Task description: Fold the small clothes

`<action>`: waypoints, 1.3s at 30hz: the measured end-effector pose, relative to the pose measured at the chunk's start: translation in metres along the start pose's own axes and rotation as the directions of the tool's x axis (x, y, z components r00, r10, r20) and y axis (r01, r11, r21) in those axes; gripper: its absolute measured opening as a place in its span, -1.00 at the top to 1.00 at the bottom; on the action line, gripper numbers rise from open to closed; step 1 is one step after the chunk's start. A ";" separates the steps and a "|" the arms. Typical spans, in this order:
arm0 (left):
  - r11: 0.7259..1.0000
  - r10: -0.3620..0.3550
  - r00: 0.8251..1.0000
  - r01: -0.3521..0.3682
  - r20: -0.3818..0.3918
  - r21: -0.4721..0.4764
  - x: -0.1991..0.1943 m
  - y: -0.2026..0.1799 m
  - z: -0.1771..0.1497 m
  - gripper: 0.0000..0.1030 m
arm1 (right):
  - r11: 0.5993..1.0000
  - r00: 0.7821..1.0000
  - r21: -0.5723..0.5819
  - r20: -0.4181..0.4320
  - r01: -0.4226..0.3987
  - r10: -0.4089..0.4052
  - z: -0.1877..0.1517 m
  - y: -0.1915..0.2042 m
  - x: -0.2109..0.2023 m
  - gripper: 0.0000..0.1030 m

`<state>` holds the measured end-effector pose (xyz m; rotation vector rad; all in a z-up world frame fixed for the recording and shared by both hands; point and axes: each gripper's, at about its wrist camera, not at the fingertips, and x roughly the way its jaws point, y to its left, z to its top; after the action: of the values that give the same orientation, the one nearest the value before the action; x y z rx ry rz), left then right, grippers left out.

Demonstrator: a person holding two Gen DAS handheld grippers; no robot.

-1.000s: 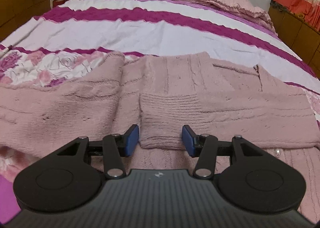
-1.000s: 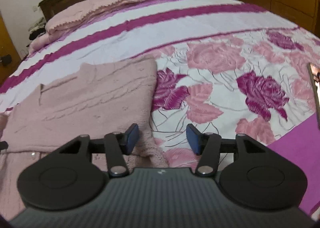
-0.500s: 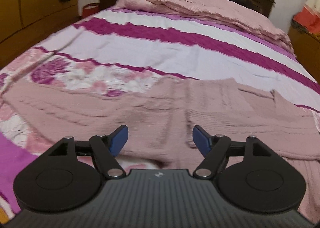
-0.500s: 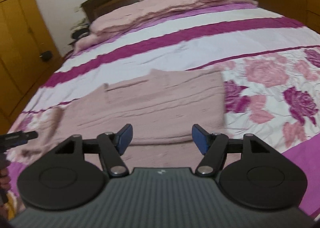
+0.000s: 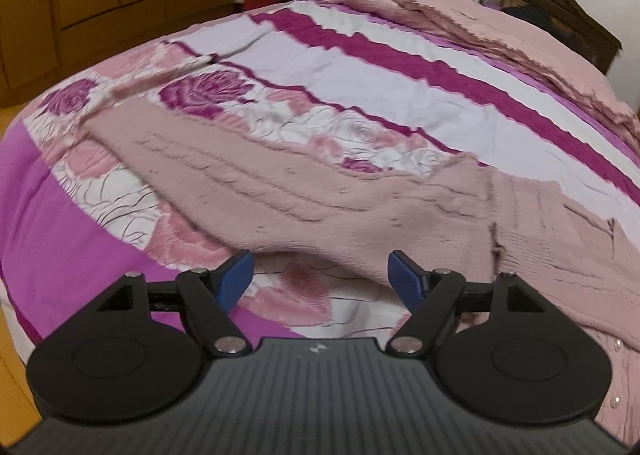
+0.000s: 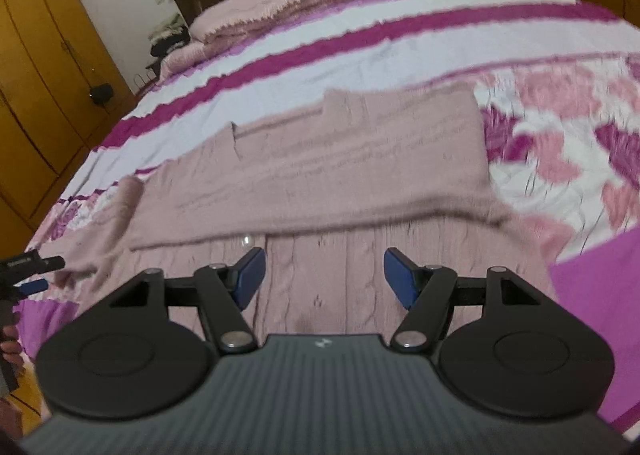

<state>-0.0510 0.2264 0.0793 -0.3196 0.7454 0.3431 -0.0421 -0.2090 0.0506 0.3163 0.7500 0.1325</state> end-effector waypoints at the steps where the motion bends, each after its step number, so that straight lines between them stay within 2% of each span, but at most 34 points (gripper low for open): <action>1: 1.000 0.005 1.000 -0.005 0.002 -0.009 0.002 0.001 0.000 -0.56 | 1.000 1.000 0.008 -0.007 0.001 -0.001 -0.003 -0.001 0.002 -0.31; 8: 0.996 0.015 1.000 -0.015 0.001 -0.090 0.015 0.015 0.002 -0.62 | 0.997 0.997 -0.023 -0.011 0.078 -0.079 -0.019 -0.006 0.015 -0.31; 22: 0.973 -0.001 1.000 0.000 -0.004 -0.229 0.045 0.035 0.008 -0.64 | 0.998 0.998 -0.015 -0.001 0.066 -0.066 -0.029 -0.011 0.021 -0.30; 31: 0.948 -0.001 0.999 0.017 0.052 -0.318 0.056 0.045 0.014 -0.64 | 0.999 0.999 0.003 0.005 0.050 -0.050 -0.030 -0.016 0.021 -0.30; 39: 0.933 0.008 0.995 0.028 0.098 -0.358 0.068 0.050 0.020 -0.65 | 0.998 0.998 -0.004 0.004 0.058 -0.057 -0.031 -0.014 0.022 -0.30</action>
<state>-0.0135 0.2920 0.0372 -0.6481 0.5810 0.4839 -0.0469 -0.2101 0.0102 0.2905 0.7544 0.0791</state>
